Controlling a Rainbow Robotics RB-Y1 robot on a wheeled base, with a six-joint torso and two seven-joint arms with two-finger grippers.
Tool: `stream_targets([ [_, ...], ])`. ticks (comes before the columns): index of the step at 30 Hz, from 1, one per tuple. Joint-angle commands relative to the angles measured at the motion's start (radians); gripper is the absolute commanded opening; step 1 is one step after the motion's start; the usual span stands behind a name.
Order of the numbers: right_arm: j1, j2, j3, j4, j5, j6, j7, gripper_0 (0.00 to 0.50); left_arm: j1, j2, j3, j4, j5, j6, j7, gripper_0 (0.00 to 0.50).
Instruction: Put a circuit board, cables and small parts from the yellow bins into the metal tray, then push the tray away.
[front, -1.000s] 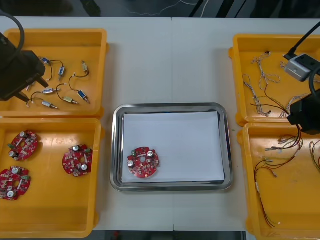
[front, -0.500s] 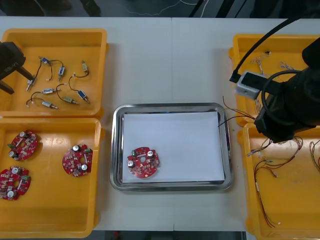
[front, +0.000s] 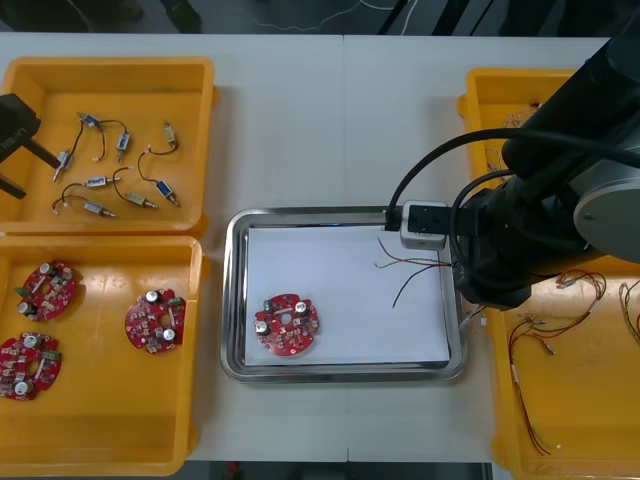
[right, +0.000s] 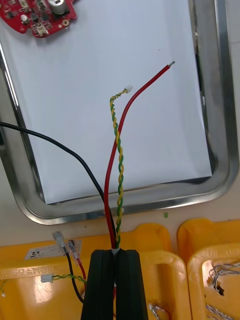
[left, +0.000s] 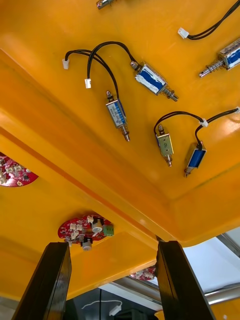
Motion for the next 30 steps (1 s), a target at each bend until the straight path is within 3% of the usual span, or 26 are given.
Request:
stream_targets([
  [1,-0.037,0.060,0.045,0.031,0.020,0.003,0.103,0.000,-0.051,0.045,0.030,0.040,0.012,-0.027,-0.141,0.500],
  [8,-0.034,0.117,0.086,0.085,0.050,-0.014,0.238,0.000,-0.055,0.044,0.013,0.093,0.015,-0.085,-0.184,0.500],
  [20,-0.005,0.149,0.282,0.118,0.265,-0.068,0.255,0.000,-0.059,0.036,-0.063,0.105,0.009,-0.159,-0.271,0.500],
  [30,0.053,0.192,0.312,0.200,0.337,-0.163,0.277,0.000,-0.074,0.019,-0.136,0.128,-0.020,-0.211,-0.372,0.500],
])
